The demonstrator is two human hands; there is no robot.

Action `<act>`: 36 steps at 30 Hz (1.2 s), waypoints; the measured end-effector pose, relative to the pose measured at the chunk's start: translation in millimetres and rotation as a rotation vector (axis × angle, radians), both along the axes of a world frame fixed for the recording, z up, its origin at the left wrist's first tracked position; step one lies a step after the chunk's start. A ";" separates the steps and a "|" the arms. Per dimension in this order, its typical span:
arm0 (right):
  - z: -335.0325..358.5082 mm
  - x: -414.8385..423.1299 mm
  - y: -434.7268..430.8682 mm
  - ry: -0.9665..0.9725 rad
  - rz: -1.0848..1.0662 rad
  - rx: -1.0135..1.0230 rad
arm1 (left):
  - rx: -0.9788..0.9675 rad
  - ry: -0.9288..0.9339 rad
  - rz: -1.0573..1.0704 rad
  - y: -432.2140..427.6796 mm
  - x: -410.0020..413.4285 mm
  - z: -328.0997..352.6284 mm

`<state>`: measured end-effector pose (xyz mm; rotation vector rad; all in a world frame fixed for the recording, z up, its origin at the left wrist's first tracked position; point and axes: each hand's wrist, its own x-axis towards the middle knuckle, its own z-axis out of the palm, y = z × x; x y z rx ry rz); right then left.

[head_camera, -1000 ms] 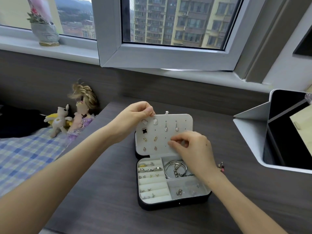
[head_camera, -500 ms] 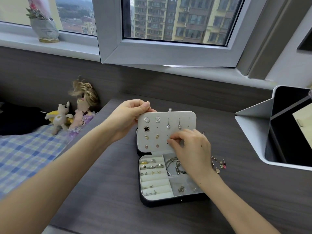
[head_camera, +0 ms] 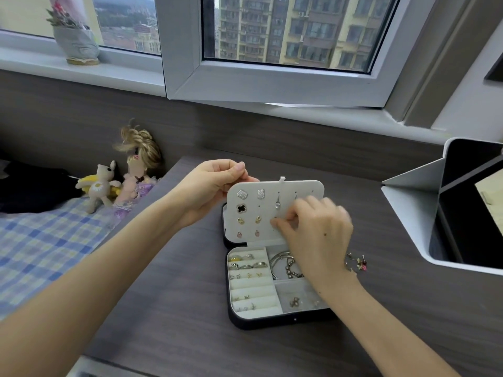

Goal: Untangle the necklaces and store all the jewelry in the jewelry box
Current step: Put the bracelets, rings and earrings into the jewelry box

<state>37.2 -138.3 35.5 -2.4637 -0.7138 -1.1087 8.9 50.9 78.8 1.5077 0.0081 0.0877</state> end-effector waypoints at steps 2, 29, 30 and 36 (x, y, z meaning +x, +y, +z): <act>4.5 -0.7 -6.0 -0.119 -0.071 -0.055 | 0.002 0.003 -0.037 1.4 -1.8 1.0; -19.0 1.3 -37.7 -0.440 0.167 -0.052 | 0.568 0.158 -0.382 -30.7 21.8 -21.2; -19.7 1.2 -38.1 -0.440 0.159 -0.052 | 0.553 0.154 -0.397 -30.7 22.6 -23.0; -20.9 1.1 -40.3 -0.412 0.166 -0.072 | 0.485 0.150 -0.458 -27.0 26.6 -33.2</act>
